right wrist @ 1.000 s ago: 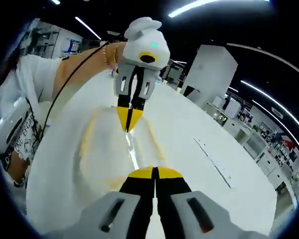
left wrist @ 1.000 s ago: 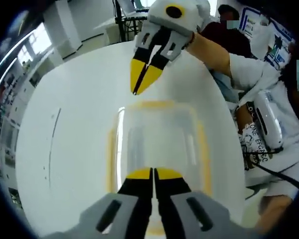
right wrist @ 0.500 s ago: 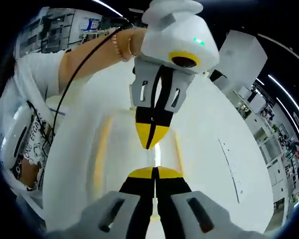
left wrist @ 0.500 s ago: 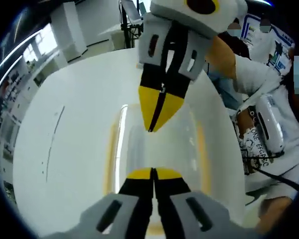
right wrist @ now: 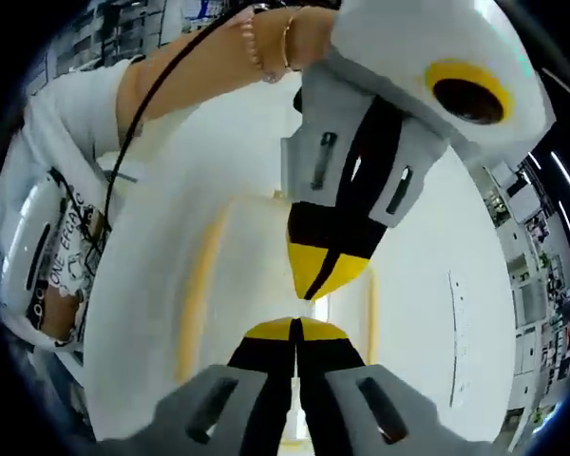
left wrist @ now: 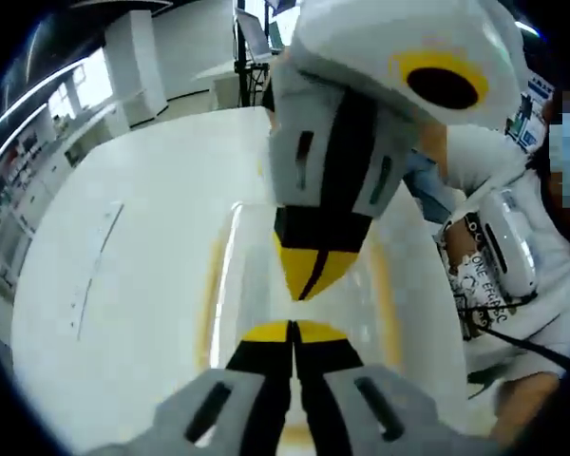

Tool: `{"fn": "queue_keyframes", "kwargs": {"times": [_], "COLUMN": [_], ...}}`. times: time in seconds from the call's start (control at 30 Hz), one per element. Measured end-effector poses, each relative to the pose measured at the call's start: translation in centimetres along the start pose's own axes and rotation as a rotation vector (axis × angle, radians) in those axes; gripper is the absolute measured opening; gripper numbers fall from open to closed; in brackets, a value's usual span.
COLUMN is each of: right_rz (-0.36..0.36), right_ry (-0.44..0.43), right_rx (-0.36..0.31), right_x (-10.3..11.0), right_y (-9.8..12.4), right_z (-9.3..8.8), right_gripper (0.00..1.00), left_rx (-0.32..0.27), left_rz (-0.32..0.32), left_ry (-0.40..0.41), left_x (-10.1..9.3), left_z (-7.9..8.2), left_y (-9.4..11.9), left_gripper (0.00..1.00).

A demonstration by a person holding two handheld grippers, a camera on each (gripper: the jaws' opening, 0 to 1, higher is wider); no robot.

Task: Snap each plastic latch of the storage box into its locked position after aligning the lid with the box until every specified latch is closed and the lid sits flush.

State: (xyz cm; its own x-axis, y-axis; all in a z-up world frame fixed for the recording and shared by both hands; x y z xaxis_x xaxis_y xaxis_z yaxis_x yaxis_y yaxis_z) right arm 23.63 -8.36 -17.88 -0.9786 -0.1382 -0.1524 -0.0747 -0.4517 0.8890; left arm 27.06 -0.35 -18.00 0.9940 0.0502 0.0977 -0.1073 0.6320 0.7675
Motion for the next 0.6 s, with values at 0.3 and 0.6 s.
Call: {"fn": "queue_keyframes", "kwargs": {"times": [0.3, 0.6], "right_rz": [0.008, 0.001], "right_ry": [0.037, 0.057], "right_rx": [0.111, 0.157], "right_x": [-0.2, 0.2], "right_y": [0.0, 0.2], "right_z": [0.6, 0.7], "right_gripper": [0.0, 0.0], "left_rx": [-0.01, -0.067], "left_rz": [0.041, 0.106], "left_ry": [0.041, 0.058], "left_x": [0.9, 0.5], "left_z": [-2.0, -4.4], "left_y": [1.9, 4.0], "left_gripper": [0.0, 0.01]}}
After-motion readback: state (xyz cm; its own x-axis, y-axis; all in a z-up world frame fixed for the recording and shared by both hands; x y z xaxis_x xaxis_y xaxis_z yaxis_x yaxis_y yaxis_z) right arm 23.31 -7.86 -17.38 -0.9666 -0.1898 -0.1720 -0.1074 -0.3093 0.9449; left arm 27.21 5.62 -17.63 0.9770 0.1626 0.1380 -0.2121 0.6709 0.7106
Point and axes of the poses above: the point that each gripper's makers call its tool centre point, and the gripper's own axes: y roughly backward along the fingers, x roughly to its left, z roughly out of its top, the point moved 7 cm from there along y, roughly backward along the fingers, and after that the axes turned 10 degrees about z, right-handed, at the moved point
